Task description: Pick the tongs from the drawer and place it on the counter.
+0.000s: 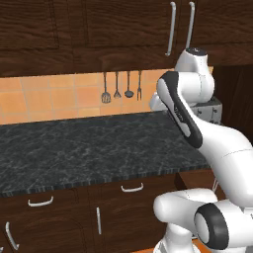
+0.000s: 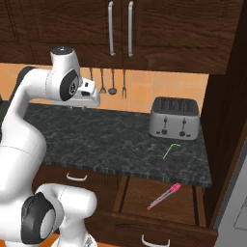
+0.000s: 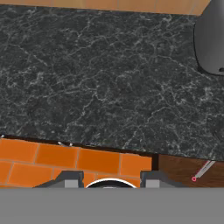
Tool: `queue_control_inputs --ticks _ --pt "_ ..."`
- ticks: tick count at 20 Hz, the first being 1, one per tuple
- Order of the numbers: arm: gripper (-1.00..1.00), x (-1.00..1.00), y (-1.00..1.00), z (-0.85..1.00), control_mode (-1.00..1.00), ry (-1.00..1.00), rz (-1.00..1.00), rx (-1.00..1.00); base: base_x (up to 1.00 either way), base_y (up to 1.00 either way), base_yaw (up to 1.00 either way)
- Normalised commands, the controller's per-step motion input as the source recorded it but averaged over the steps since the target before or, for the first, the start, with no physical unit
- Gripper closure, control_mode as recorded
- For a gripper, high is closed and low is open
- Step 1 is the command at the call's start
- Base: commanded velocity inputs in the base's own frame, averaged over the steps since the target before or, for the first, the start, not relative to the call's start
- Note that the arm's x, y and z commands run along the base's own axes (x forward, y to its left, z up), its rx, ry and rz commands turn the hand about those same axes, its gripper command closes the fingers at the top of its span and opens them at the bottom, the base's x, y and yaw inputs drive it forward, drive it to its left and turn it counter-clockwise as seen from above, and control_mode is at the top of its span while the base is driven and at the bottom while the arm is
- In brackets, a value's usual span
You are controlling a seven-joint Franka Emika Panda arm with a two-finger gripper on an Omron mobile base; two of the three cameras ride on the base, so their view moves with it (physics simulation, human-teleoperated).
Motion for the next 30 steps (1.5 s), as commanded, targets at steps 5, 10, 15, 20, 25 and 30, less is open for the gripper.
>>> queue_control_inputs --ticks 5,10,15,20,25,30 --pt "-1.0 -0.13 -0.37 -0.02 -1.0 0.0 0.0 0.0 0.0 0.0 0.0" --pt "-1.0 -0.12 -1.0 -0.03 -1.0 0.05 0.0 0.01 0.0 0.0 0.0" --pt "-1.0 -0.3 -0.82 -0.33 -1.0 0.08 -0.08 0.0 0.0 0.0 0.0" --pt "-1.0 -0.58 -0.78 -0.64 -1.0 0.0 -0.16 -0.02 0.0 0.0 0.0" --pt "-1.0 -0.26 -0.7 -0.24 -1.0 0.0 -0.1 -0.01 0.0 0.0 0.0" --pt "-1.0 0.01 -0.51 -0.08 -1.0 0.0 -0.05 0.0 0.0 0.0 0.0"
